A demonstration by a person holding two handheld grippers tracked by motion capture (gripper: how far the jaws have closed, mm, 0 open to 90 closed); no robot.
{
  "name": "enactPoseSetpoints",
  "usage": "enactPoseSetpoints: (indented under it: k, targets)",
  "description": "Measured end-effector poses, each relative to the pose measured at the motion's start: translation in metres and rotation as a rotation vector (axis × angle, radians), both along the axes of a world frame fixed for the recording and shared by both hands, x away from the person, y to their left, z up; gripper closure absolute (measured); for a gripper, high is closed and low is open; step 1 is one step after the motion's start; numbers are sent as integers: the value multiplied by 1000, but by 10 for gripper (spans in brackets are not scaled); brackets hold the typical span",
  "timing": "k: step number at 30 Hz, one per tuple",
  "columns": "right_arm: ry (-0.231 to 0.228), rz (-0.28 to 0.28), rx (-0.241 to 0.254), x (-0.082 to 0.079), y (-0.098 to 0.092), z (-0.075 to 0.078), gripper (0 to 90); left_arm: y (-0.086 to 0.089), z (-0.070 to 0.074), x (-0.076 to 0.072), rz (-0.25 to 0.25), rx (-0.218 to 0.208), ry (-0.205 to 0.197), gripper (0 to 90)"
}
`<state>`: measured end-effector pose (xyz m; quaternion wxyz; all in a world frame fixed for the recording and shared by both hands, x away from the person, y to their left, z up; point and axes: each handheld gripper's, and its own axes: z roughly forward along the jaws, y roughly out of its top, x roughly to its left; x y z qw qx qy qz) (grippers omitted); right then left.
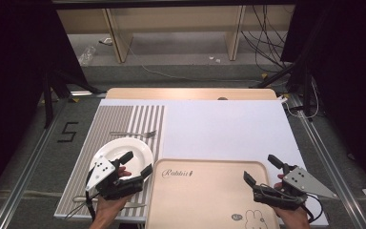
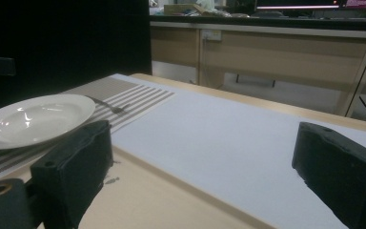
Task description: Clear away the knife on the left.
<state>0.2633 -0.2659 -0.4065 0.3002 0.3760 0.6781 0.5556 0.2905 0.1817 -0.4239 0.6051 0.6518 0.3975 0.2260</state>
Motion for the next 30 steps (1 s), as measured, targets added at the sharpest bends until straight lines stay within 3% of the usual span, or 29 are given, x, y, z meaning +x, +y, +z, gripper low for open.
enactPoseSetpoints:
  k: [9,23,26,28,30]
  targets:
    - [-2,4,-2,-1,0,0,73,5,3,0,-7,-2,11,160]
    - [-4,13,1,-1,1,0,77,7,13,0,-58,64,37,160]
    - [-4,12,0,-1,1,0,79,9,16,0,-67,62,50,161]
    - [-7,13,4,-1,1,0,83,11,14,0,-76,51,87,166]
    - [-2,15,2,0,1,-1,83,12,10,0,-83,73,111,165]
